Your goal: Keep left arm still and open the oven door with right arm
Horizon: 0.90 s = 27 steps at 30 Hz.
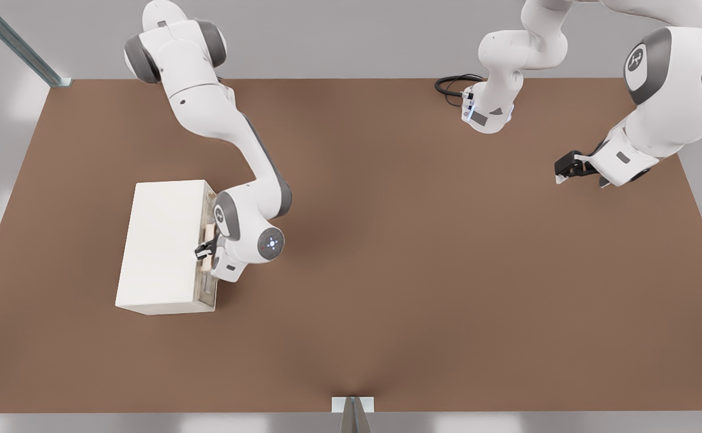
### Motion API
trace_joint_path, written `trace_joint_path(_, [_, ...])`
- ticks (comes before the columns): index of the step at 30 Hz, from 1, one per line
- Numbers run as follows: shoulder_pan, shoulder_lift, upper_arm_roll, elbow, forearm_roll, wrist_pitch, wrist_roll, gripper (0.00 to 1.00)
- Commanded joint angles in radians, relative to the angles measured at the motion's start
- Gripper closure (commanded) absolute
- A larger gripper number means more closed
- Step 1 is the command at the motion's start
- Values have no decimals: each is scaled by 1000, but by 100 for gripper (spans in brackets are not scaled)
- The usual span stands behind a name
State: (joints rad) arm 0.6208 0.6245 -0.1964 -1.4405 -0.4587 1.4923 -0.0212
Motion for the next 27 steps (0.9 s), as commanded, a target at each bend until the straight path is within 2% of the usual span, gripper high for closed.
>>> trace_joint_path(1, [17, -3, 0, 17, 12, -15, 6, 79])
trace_joint_path(4, [39, 0, 0, 161, 81, -98, -23, 79])
trace_joint_path(5, [-9, -6, -6, 226, 196, -109, -25, 57])
trace_joint_path(6, [-91, -20, -6, 249, 316, -109, -35, 0])
trace_joint_path(7, [-213, -49, -8, 261, 474, -128, -91, 0])
trace_joint_path(8, [-305, -91, -9, 259, 545, -176, -95, 0])
trace_joint_path(10, [-403, -195, -9, 207, 551, -221, -137, 0])
trace_joint_path(15, [-440, -503, -11, -52, 517, -158, -137, 0])
trace_joint_path(27, [-435, -519, -8, -66, 514, -161, -129, 0])
